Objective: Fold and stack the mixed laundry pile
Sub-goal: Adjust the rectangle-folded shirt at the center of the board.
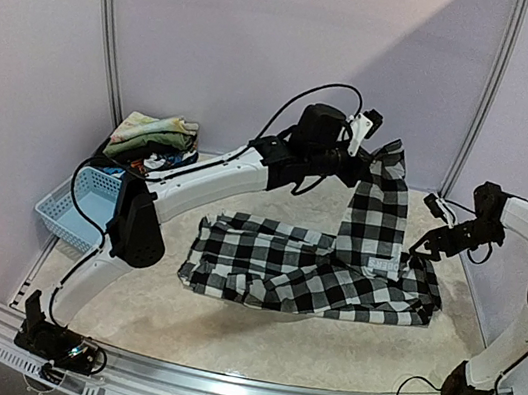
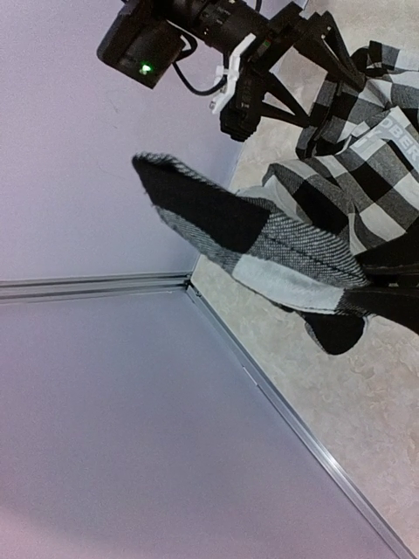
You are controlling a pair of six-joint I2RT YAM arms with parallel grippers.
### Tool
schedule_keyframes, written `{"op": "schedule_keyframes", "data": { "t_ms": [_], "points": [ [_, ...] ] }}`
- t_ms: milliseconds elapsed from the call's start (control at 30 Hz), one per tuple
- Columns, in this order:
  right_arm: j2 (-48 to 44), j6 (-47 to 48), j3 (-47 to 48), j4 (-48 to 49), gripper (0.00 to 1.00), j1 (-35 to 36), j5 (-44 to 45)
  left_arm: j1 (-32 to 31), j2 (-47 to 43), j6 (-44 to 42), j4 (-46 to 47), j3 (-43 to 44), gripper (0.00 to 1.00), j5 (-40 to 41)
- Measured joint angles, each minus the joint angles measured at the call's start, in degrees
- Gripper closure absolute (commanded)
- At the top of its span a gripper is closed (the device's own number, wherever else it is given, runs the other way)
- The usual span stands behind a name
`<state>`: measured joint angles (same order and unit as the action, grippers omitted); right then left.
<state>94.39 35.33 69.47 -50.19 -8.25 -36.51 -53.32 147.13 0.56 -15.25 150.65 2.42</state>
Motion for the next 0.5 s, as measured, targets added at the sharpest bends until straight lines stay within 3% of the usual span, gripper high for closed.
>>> {"op": "schedule_keyframes", "data": {
  "t_ms": [300,500],
  "points": [
    [2.60,-0.28,0.28,-0.07,0.10,1.22,0.00,1.81,0.35,0.11,1.60,-2.08,1.00,-2.27],
    [2.60,-0.55,0.39,0.02,0.10,1.92,1.14,2.67,-1.05,-1.84,5.66,-13.68,1.00,-8.68]
  ]
}}
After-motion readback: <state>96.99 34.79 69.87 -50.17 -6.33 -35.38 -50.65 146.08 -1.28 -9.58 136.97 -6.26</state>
